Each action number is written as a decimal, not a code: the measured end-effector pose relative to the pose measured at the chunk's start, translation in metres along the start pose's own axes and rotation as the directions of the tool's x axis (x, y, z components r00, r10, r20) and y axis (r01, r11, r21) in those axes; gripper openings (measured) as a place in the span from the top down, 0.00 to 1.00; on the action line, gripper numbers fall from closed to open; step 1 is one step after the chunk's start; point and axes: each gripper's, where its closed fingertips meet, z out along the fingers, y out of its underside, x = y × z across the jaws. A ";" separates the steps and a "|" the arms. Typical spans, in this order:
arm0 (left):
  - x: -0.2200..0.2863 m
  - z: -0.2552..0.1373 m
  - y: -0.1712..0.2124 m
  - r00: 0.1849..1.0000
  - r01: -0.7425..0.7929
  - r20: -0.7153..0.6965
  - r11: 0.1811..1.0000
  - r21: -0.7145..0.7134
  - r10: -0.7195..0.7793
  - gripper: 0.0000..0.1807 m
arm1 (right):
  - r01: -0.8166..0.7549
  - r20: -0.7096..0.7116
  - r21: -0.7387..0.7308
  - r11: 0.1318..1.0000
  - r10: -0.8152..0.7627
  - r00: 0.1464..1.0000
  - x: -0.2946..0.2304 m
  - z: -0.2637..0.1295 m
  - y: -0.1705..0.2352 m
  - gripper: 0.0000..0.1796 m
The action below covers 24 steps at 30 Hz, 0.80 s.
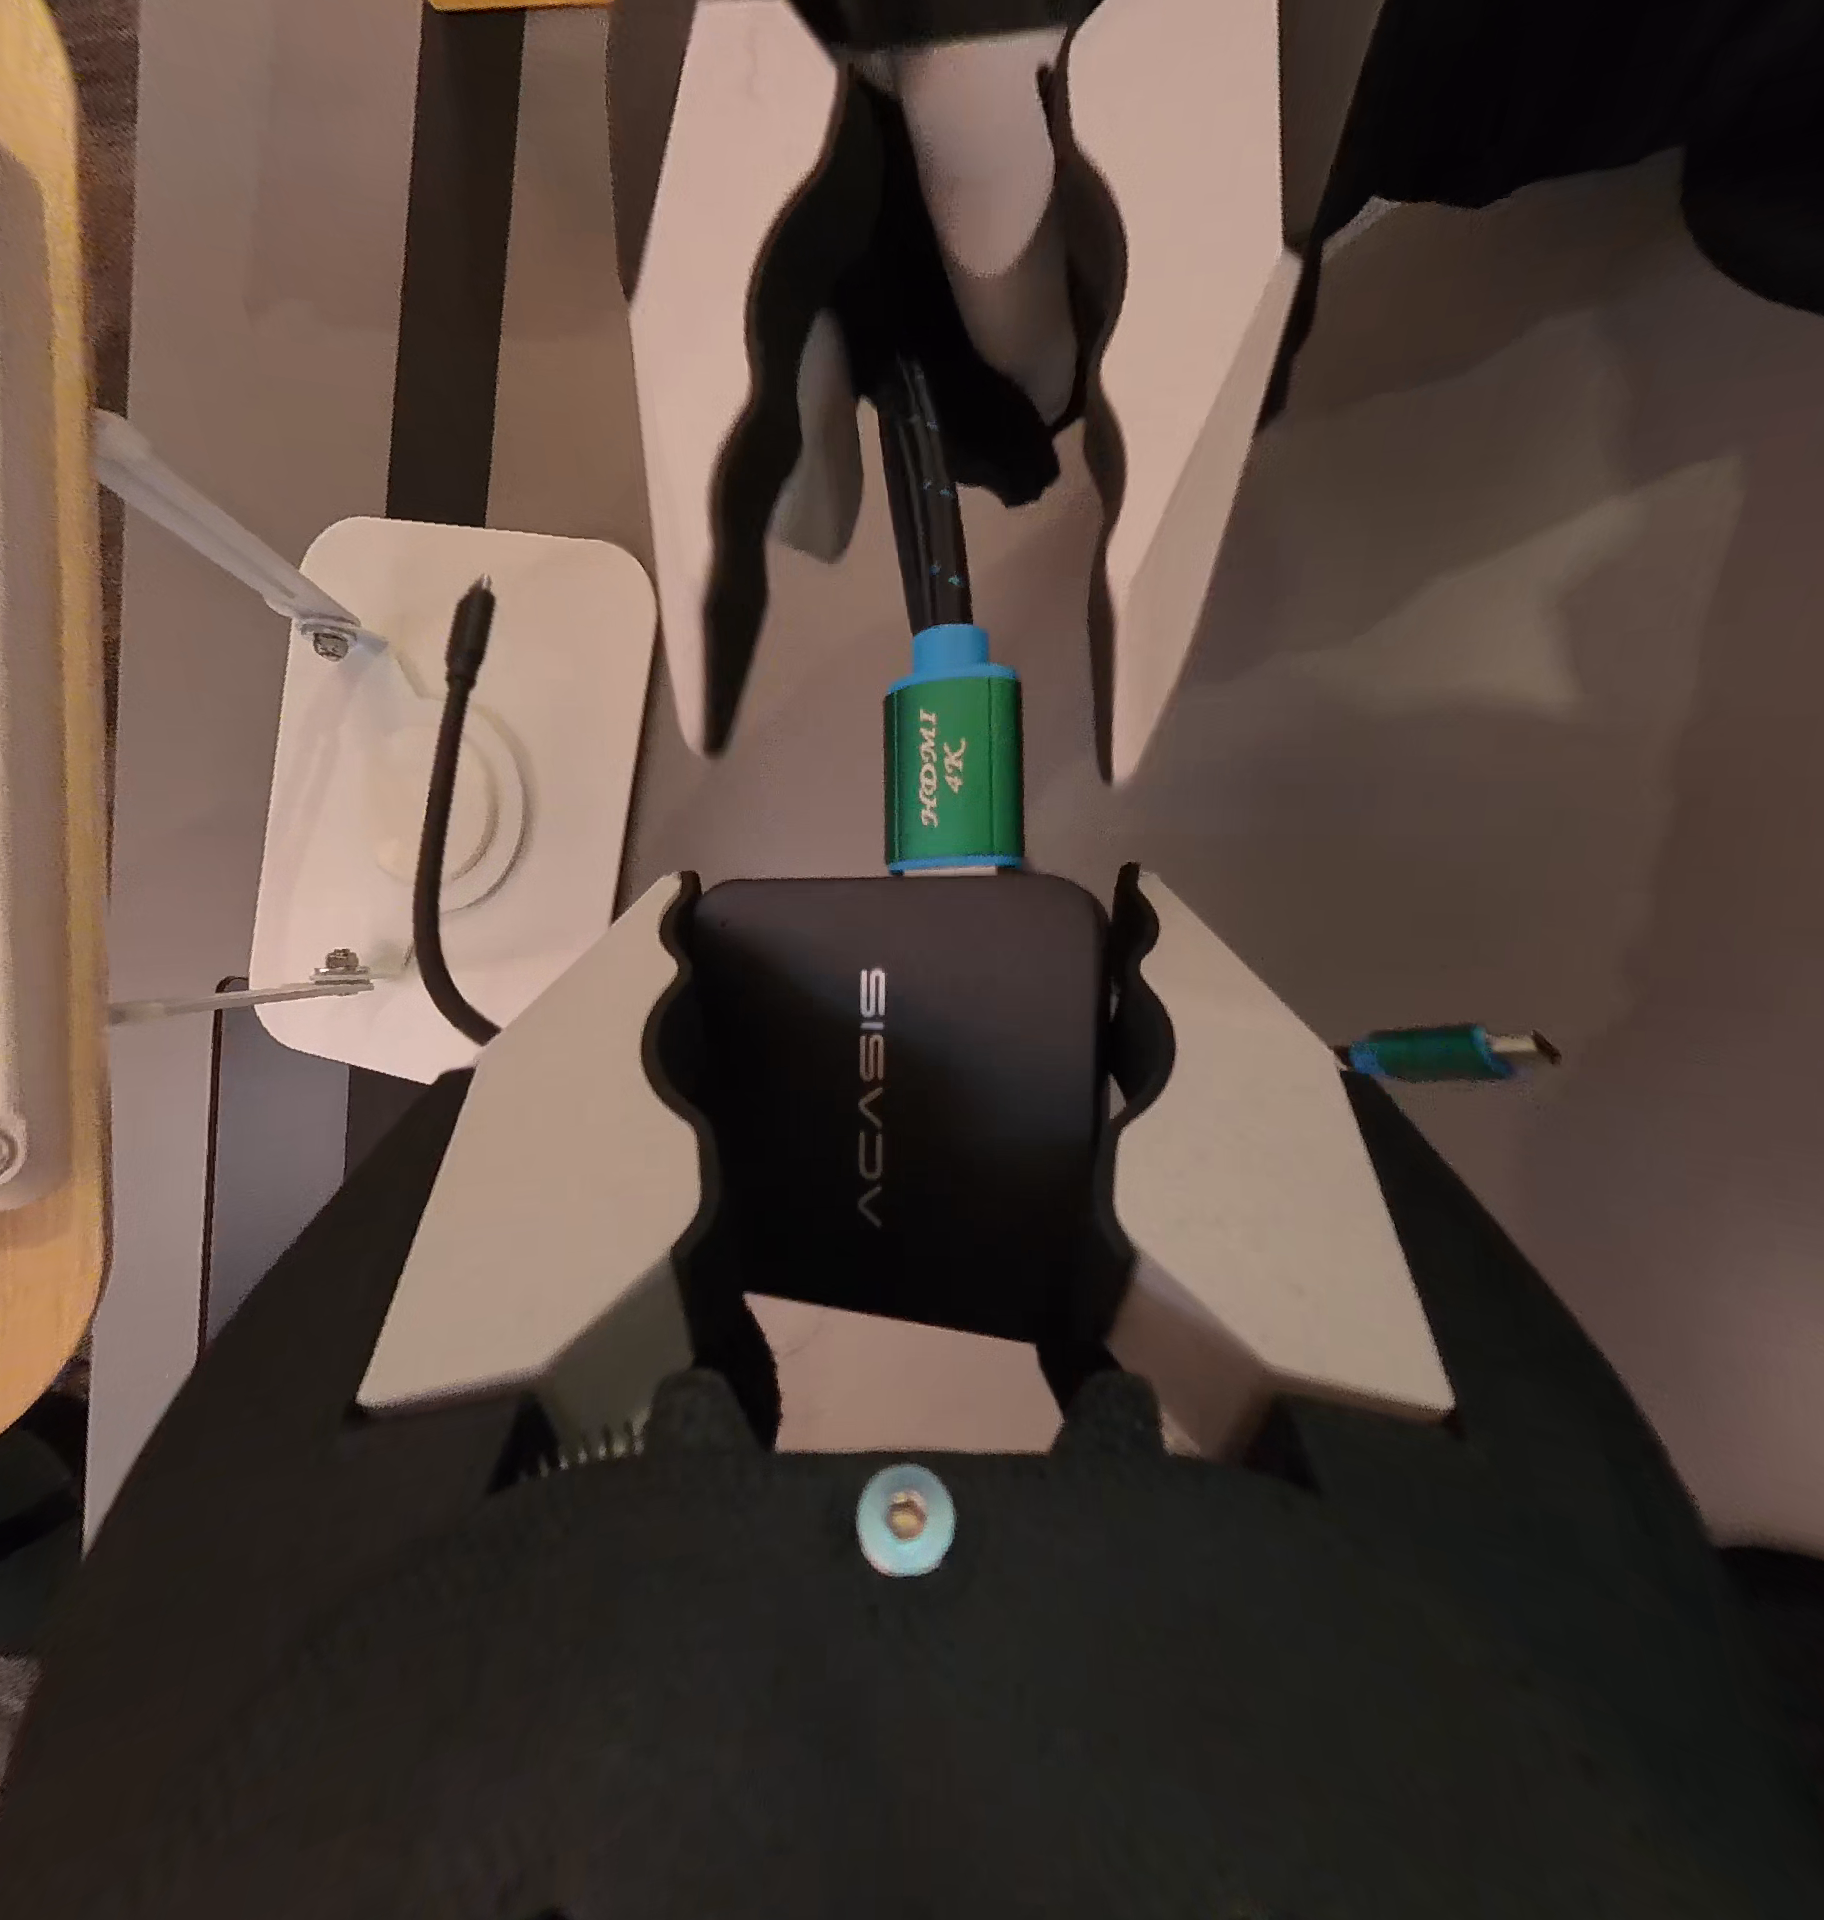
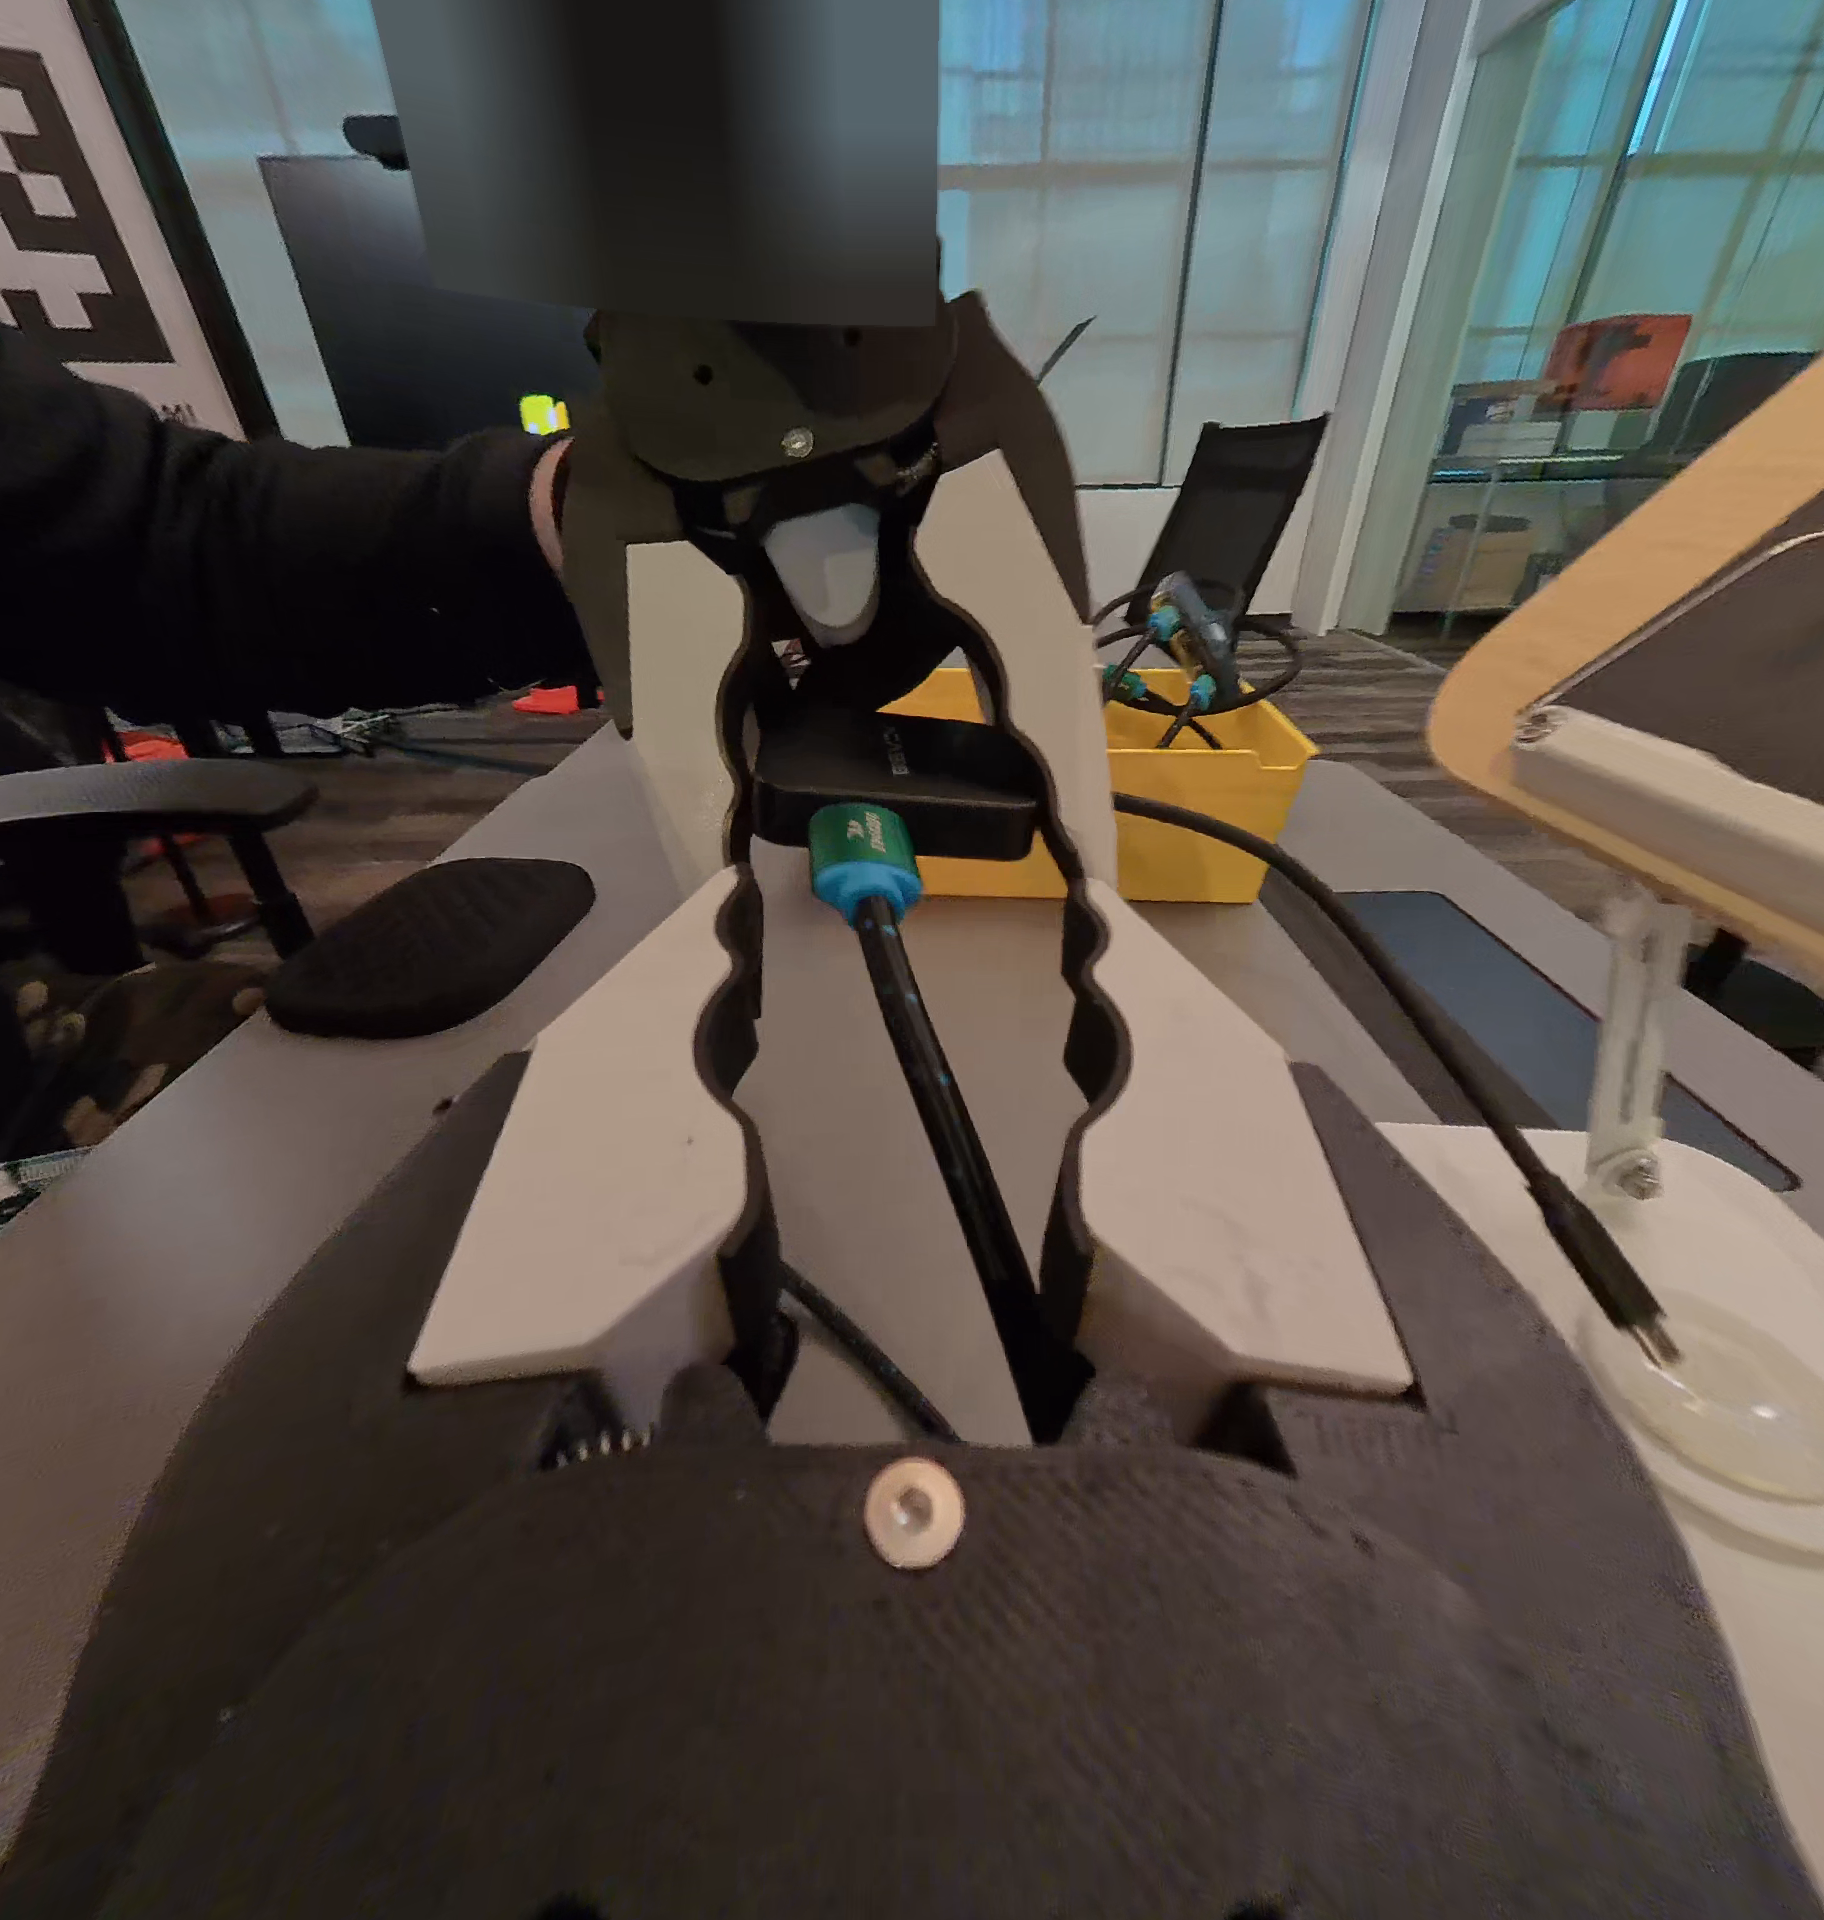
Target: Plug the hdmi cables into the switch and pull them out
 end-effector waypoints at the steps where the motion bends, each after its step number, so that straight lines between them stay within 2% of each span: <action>1: -0.002 -0.002 0.000 1.000 0.003 0.007 1.000 0.005 -0.003 0.57 | 0.003 -0.022 0.009 1.000 -0.002 1.000 0.005 -0.005 -0.004 0.67; 3: -0.006 -0.006 0.000 1.000 0.012 0.016 1.000 0.015 -0.013 0.57 | 0.016 -0.052 0.042 0.999 -0.014 0.999 0.013 -0.018 -0.015 0.66; 6: -0.011 -0.010 0.001 0.999 0.022 0.027 1.000 0.018 -0.022 0.58 | 0.059 -0.023 0.059 0.997 -0.057 0.998 0.009 -0.035 -0.030 0.74; 9: -0.015 -0.013 0.003 0.999 0.040 0.035 0.999 0.025 -0.041 0.57 | 0.076 0.131 0.088 0.993 -0.088 0.987 -0.020 -0.044 -0.044 0.82; 11: -0.017 -0.015 0.003 0.998 0.052 0.037 0.998 0.033 -0.054 0.57 | 0.061 0.281 0.034 0.998 -0.068 0.957 -0.046 -0.043 -0.038 0.87; 13: -0.017 -0.017 0.000 0.998 0.061 0.030 0.997 0.052 -0.063 0.58 | 0.014 0.328 -0.045 0.999 0.001 0.945 -0.054 -0.033 -0.024 0.80; 16: -0.016 -0.021 -0.005 0.998 0.063 0.024 0.995 0.072 -0.065 0.57 | -0.063 0.294 -0.130 0.990 0.099 0.951 -0.049 -0.010 0.002 0.67; 22: -0.016 -0.022 -0.006 0.998 0.061 0.030 0.996 0.058 -0.063 0.57 | -0.185 0.153 -0.040 0.982 0.189 0.970 -0.024 0.017 0.007 0.39; 24: -0.017 -0.024 -0.008 0.997 0.069 0.023 0.995 0.077 -0.070 0.58 | -0.163 0.228 -0.102 0.981 0.183 0.956 -0.038 0.016 0.016 0.47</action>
